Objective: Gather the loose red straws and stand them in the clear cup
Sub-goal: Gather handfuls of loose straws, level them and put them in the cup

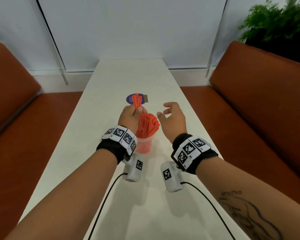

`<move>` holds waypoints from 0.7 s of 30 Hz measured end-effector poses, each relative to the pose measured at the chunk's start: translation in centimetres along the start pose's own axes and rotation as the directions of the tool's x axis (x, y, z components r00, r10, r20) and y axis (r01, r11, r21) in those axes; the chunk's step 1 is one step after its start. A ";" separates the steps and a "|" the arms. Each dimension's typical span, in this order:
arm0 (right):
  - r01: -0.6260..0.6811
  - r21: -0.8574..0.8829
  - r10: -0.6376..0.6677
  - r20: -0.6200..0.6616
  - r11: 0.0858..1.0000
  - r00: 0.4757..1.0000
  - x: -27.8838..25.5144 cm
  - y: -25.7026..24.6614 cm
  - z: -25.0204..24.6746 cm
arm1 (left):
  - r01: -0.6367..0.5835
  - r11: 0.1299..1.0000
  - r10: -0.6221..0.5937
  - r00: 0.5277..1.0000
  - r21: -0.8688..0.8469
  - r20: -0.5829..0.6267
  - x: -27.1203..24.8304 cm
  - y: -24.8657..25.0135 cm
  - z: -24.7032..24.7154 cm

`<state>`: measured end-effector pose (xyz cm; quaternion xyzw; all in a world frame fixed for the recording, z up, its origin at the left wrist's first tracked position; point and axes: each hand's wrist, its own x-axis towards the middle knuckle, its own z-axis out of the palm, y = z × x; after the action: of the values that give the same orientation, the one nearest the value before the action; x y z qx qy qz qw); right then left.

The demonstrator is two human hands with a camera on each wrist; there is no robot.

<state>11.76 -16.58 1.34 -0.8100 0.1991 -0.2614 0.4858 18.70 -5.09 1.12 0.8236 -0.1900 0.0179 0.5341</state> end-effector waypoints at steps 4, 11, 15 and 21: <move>-0.067 -0.016 0.067 0.016 0.998 0.998 -0.3 1.5 -0.4 | 0.108 0.947 -0.157 0.977 0.302 0.143 0.0 -1.8 0.7; -0.056 -0.099 0.070 0.141 0.994 0.987 -2.2 3.4 1.0 | 0.100 0.938 -0.064 0.991 0.333 -0.116 0.0 -2.6 0.3; 0.042 -0.106 -0.006 0.324 0.993 0.946 -4.7 3.8 2.7 | 0.116 0.987 -0.124 0.990 0.109 0.063 -0.3 -3.0 0.4; 0.056 -0.189 0.025 0.401 0.980 0.916 -2.4 3.7 3.1 | 0.126 0.978 -0.127 0.992 0.169 -0.009 -2.1 -2.9 1.0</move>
<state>11.59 -14.73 -3.70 -0.8918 0.1134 -0.0726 0.4319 17.54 -4.32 -2.35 0.8763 -0.1354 -0.0006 0.4623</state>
